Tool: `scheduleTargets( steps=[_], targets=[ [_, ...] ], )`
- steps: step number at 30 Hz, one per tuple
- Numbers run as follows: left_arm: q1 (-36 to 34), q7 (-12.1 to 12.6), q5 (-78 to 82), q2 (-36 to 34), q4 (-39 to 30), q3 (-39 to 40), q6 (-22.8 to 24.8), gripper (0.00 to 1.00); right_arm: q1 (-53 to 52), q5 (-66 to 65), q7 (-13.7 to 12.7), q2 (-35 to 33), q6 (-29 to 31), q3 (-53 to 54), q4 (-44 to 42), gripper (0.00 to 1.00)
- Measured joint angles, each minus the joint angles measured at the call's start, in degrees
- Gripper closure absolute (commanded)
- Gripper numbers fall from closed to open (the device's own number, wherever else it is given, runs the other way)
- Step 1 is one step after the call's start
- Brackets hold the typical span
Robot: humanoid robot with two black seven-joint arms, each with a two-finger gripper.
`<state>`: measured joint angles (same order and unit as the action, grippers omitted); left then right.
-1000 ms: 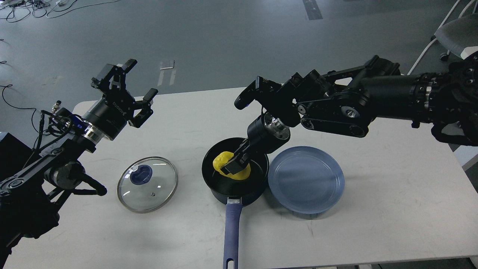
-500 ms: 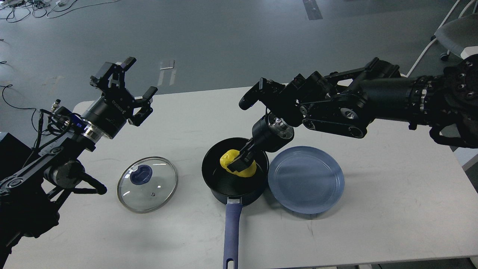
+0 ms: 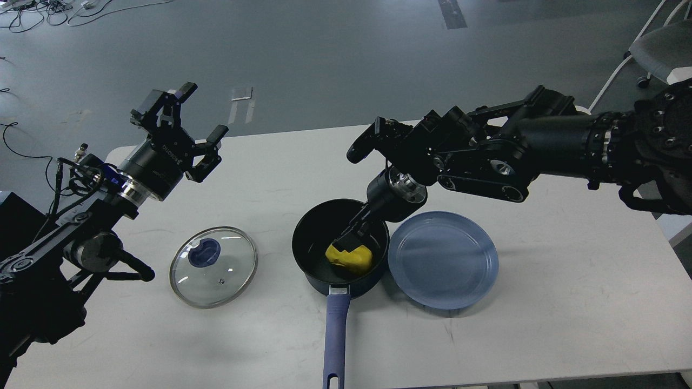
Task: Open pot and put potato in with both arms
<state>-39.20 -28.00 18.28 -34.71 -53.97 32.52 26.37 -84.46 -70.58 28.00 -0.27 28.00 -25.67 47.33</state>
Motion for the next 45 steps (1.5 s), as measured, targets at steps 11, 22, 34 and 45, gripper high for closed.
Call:
scheduleTargets(
  steps=[11,22,34,45],
  targets=[
    [0.0,0.0,0.0,0.0,0.0,0.1,0.0,0.02,-2.4,4.2,0.0,-6.0,0.0,3.4,-0.3,0.04],
    [0.3,0.0,0.0,0.3,0.0,0.2,0.0,0.02,6.4,27.9,0.0,-25.8,0.0,19.8,-0.4,0.01],
    [2.1,0.0,0.0,1.0,0.1,0.2,1.4,0.02,38.1,51.1,0.0,-28.0,0.0,51.5,-3.2,0.01],
    [5.6,0.0,0.0,3.3,0.1,3.6,1.6,0.02,51.0,52.2,0.0,-20.7,0.0,62.4,-4.5,0.0]
  ],
)
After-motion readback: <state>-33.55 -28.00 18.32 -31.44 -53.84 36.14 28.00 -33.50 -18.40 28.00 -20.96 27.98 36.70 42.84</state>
